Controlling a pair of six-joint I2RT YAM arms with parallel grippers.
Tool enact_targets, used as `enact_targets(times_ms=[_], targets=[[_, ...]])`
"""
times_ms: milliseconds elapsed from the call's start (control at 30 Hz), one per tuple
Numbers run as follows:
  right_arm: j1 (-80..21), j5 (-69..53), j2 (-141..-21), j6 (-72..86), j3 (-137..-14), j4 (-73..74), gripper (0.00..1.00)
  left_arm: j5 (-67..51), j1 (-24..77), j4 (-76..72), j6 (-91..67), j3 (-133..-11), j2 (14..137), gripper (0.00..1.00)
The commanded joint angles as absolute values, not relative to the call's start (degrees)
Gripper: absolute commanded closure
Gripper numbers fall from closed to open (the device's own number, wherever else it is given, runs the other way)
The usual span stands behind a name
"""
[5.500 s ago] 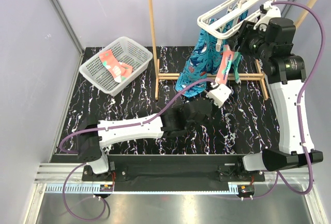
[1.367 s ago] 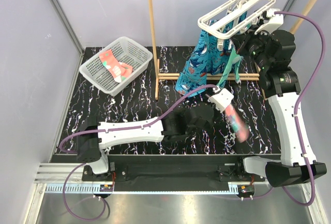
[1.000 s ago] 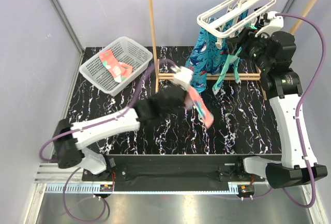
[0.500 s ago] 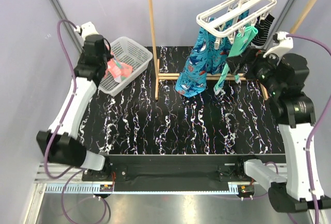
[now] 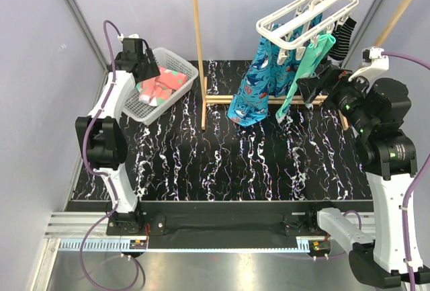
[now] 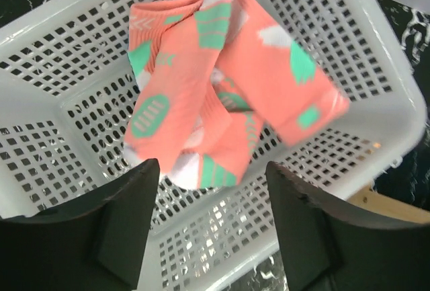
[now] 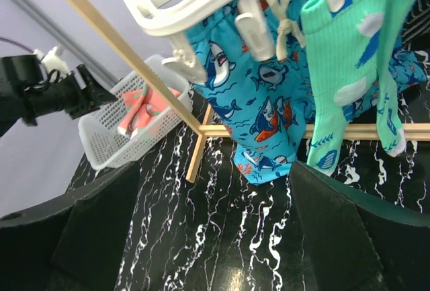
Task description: Remove the socks clipped to the hanger
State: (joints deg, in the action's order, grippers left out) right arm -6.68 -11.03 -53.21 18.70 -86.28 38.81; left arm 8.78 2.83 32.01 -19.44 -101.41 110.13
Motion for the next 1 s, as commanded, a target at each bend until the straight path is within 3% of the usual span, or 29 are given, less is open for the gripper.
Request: enact_targets(times_ms=[0, 133, 300, 500, 600, 967], targets=[[-6.5, -6.3, -52.6, 21.0, -86.2, 37.1, 0.00, 5.0, 4.4, 34.3, -17.9, -106.5, 103.2, 0.28], [-6.5, -0.4, -56.9, 21.4, -85.6, 37.9, 0.00, 2.9, 8.8, 35.2, -17.1, -103.8, 95.6, 0.27], [-5.9, 7.2, -62.0, 20.2, -86.7, 36.7, 0.00, -8.8, 13.1, 30.9, -19.7, -89.8, 84.0, 0.26], [-1.5, 1.6, -69.1, 21.0, -85.3, 30.2, 0.01, -21.5, 20.7, 22.0, -22.4, -73.0, 73.0, 0.25], [-1.4, -2.4, -69.0, 18.9, -79.2, 21.4, 0.04, -22.0, 24.2, 21.0, -22.5, -69.8, 70.5, 0.24], [-1.4, 2.2, -68.6, 18.9, -60.1, 2.8, 0.12, -19.9, 31.3, 14.7, -24.2, -62.8, 64.9, 0.23]])
